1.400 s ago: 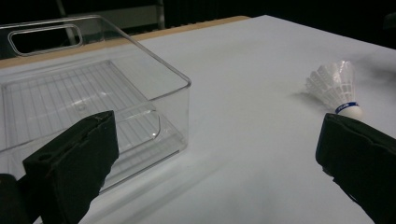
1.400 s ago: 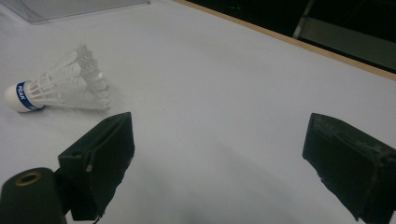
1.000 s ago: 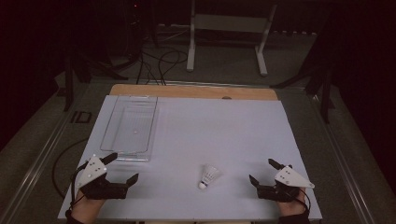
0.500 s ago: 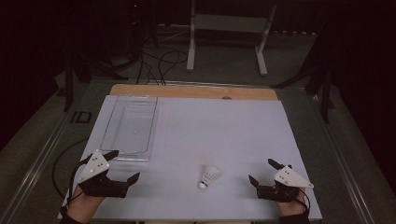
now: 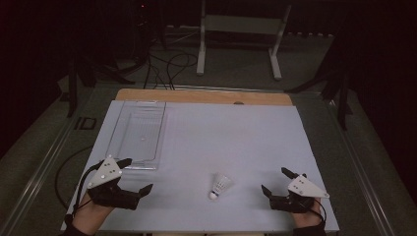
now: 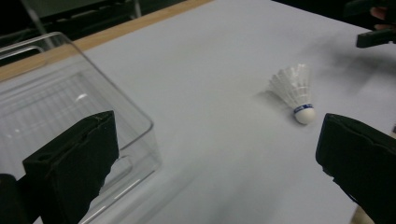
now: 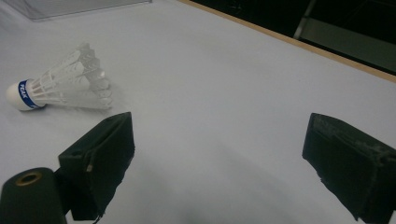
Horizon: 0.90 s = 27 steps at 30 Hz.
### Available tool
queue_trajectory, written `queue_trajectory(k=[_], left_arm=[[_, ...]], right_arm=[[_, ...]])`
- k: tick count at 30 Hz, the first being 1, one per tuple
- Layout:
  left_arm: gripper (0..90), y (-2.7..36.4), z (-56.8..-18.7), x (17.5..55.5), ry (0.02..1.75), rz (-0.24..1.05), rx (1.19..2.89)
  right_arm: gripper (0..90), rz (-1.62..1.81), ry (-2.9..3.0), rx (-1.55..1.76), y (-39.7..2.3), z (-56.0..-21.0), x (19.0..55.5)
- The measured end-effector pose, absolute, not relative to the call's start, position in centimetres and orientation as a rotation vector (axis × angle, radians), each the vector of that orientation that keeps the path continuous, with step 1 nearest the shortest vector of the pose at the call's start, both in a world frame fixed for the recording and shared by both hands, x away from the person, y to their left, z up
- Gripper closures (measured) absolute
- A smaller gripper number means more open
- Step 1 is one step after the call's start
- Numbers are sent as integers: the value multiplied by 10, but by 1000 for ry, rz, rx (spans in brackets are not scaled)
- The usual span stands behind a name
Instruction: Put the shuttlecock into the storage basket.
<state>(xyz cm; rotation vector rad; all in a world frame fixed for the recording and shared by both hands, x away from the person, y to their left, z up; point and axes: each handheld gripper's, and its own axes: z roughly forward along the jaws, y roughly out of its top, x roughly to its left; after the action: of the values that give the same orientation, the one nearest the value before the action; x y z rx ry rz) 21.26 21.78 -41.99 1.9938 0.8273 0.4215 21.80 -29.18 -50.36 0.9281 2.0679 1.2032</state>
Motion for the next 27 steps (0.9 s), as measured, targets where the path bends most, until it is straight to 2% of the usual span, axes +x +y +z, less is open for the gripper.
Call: queue_trajectory(k=[14, 27], left_arm=[[0, 196, -418, 217, 845, 348, 2104], [0, 169, -425, 218, 820, 362, 2263]], right_arm=[[90, 1210, 2080, 919, -290, -504, 218], [91, 1208, 2085, 919, -290, -504, 218]])
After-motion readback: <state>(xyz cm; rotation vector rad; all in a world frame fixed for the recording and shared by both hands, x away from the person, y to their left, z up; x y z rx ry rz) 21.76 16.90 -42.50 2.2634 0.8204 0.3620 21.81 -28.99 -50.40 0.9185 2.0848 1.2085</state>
